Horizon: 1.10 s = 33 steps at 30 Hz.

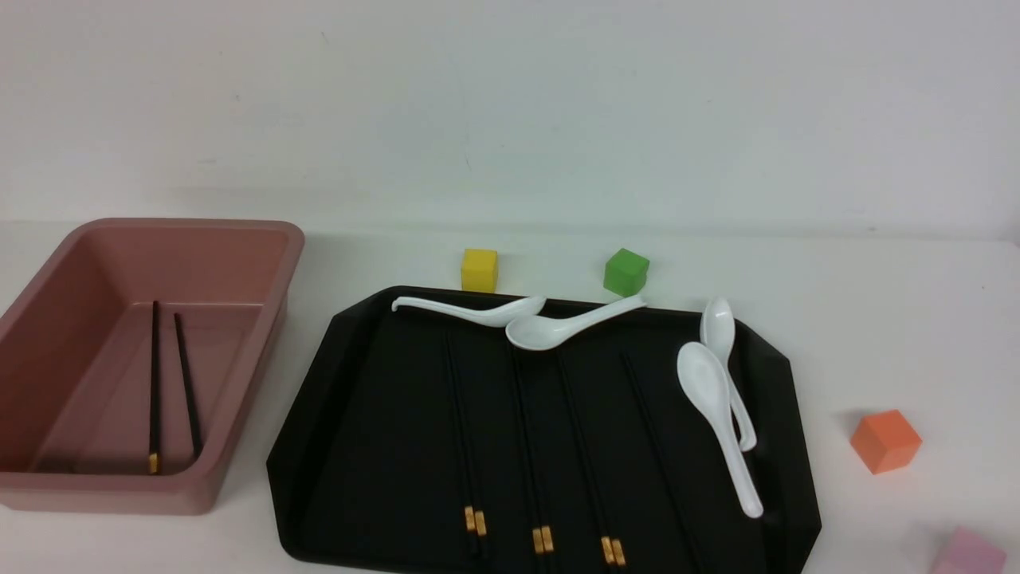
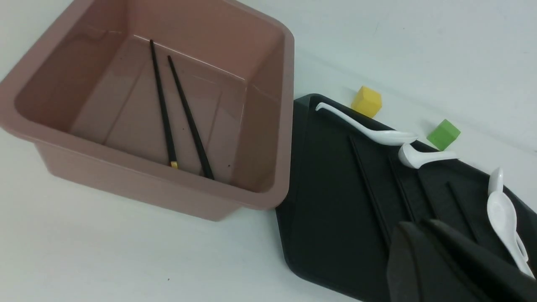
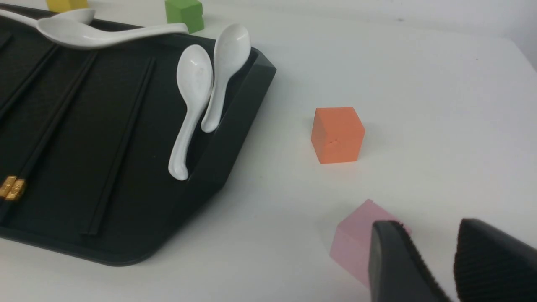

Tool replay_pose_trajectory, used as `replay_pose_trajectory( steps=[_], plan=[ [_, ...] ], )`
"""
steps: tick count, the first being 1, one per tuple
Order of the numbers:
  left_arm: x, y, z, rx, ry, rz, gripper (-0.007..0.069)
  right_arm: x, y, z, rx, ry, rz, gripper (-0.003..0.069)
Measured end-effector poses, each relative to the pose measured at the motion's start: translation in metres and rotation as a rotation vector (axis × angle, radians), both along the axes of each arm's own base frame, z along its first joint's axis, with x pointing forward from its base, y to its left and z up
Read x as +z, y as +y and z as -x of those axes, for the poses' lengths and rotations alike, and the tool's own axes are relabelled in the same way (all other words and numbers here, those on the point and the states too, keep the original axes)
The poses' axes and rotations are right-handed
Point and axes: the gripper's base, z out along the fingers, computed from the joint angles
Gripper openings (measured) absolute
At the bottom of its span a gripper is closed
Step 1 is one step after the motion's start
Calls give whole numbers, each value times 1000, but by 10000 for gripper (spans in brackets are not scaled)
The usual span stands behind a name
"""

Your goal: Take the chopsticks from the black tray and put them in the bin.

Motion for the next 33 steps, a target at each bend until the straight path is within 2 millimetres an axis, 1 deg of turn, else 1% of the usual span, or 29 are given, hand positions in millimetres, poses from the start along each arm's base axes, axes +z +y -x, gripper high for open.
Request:
replay_pose_trajectory(
  steps=[4, 7, 8, 13, 15, 17, 25, 33],
  plan=[
    [-13, 1, -5, 14, -11, 4, -13, 0, 0, 0, 0, 0, 0, 240],
    [-44, 4, -9, 41, -39, -8, -13, 0, 0, 0, 0, 0, 0, 240],
    [-46, 4, -10, 42, -37, -11, -13, 0, 0, 0, 0, 0, 0, 240],
    [-92, 8, -7, 66, -60, -81, -13, 0, 0, 0, 0, 0, 0, 240],
    [-107, 9, -6, 68, -52, -109, -12, 0, 0, 0, 0, 0, 0, 240],
    [-115, 9, -6, 67, -36, -120, -12, 0, 0, 0, 0, 0, 0, 240],
    [-118, 10, -5, 64, -25, -144, -12, 0, 0, 0, 0, 0, 0, 240],
    [-118, 8, -5, 13, -30, -169, -9, 0, 0, 0, 0, 0, 0, 240]
  ],
)
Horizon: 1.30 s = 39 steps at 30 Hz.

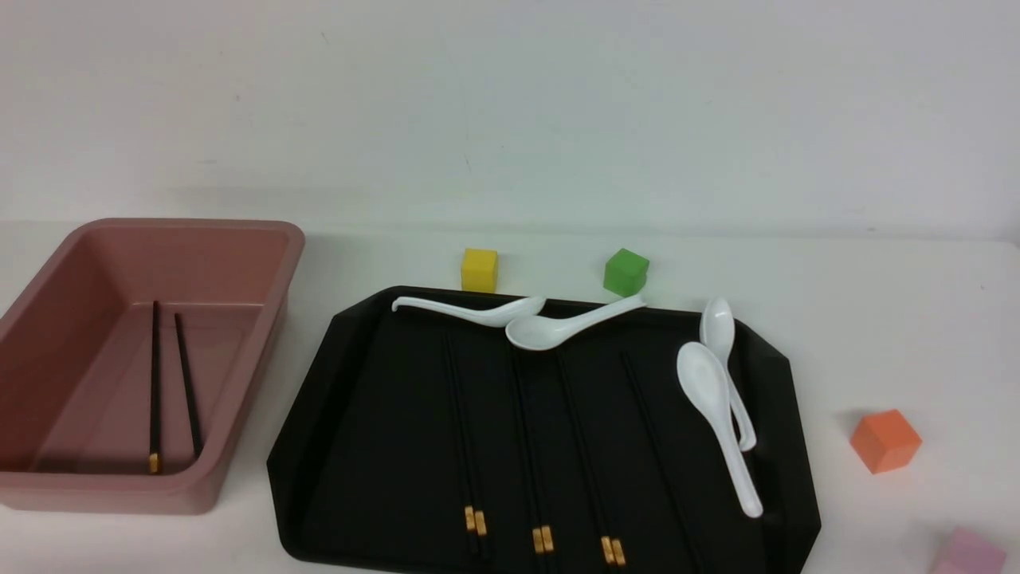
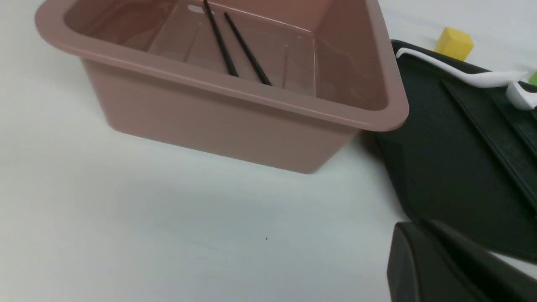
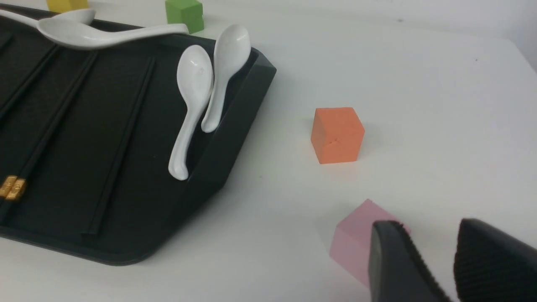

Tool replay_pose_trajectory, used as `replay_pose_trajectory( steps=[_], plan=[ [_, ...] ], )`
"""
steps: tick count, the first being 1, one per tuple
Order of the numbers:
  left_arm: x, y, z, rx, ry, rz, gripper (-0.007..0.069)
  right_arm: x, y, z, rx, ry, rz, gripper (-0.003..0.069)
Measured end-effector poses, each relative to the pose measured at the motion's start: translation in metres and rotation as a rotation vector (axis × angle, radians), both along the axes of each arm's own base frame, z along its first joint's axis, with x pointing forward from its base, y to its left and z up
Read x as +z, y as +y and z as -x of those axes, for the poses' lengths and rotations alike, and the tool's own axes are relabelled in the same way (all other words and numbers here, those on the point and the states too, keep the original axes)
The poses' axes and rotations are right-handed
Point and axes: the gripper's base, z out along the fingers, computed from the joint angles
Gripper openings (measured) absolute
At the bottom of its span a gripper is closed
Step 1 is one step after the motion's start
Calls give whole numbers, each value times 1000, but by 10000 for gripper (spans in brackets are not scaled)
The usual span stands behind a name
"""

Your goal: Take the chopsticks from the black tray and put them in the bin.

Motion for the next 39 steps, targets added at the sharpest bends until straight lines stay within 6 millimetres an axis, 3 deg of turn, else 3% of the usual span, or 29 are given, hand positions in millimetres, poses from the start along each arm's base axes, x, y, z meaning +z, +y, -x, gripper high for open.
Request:
replay_pose_trajectory(
  steps=[39],
  plan=[
    [0, 0, 0, -1, 2, 0, 27, 0, 0, 0, 0, 0, 0, 240]
  ],
)
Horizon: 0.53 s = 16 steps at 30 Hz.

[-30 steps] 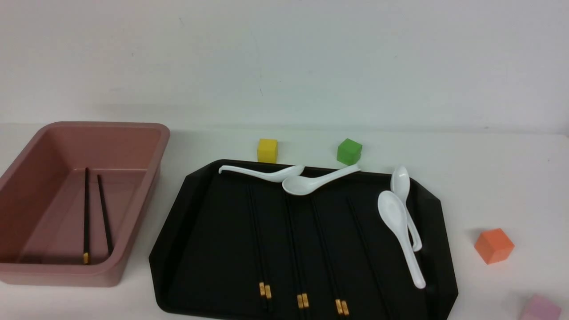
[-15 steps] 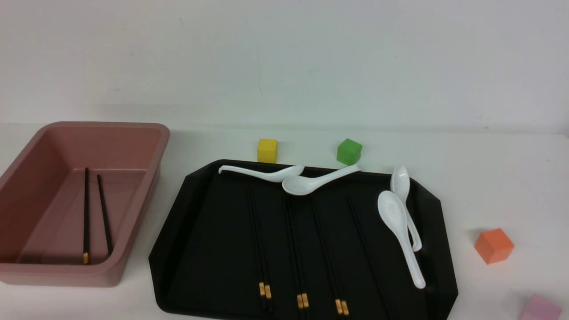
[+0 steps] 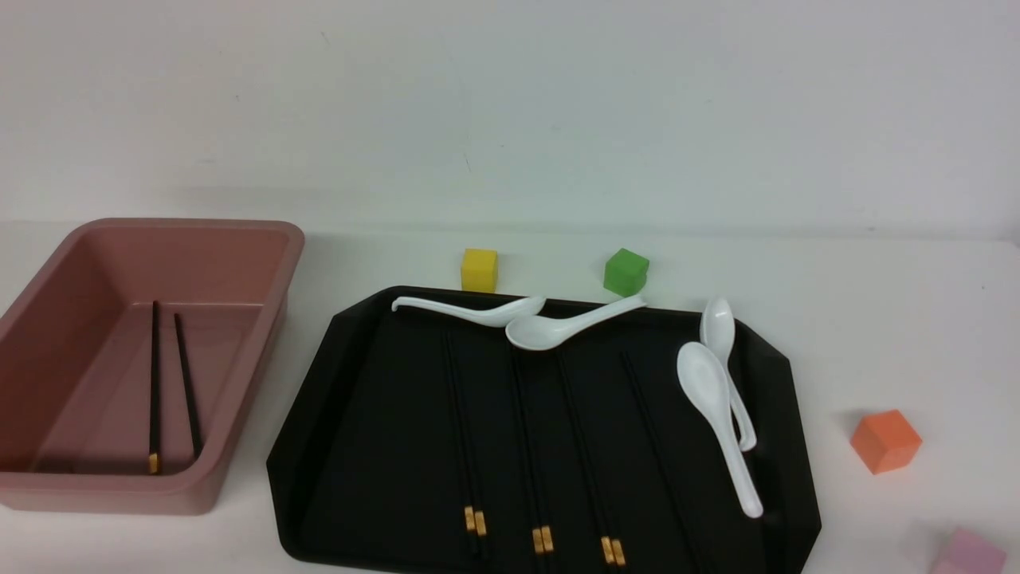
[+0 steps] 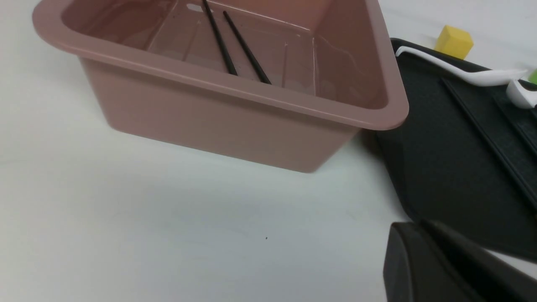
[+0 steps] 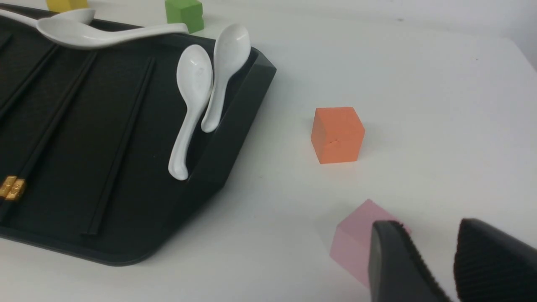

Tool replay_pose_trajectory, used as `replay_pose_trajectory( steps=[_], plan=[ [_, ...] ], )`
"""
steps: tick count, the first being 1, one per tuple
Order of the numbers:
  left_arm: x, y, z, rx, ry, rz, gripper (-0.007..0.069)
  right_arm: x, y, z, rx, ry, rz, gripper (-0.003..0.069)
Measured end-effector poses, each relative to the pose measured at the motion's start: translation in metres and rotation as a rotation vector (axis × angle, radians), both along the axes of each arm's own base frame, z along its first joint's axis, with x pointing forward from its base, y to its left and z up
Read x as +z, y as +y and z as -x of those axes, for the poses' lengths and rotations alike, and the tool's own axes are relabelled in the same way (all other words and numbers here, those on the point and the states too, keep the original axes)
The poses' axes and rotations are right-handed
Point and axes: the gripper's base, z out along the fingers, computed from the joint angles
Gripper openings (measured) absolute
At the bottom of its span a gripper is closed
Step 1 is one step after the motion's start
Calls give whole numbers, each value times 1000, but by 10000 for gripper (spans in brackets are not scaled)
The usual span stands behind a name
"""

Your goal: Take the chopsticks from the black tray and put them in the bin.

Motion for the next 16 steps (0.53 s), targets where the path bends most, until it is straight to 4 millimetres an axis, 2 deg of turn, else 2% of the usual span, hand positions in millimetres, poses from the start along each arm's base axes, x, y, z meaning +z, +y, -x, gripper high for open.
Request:
replay_pose_trajectory(
  steps=[16],
  plan=[
    [0, 0, 0, 0, 0, 0, 40, 0, 0, 0, 0, 0, 0, 240]
  ],
)
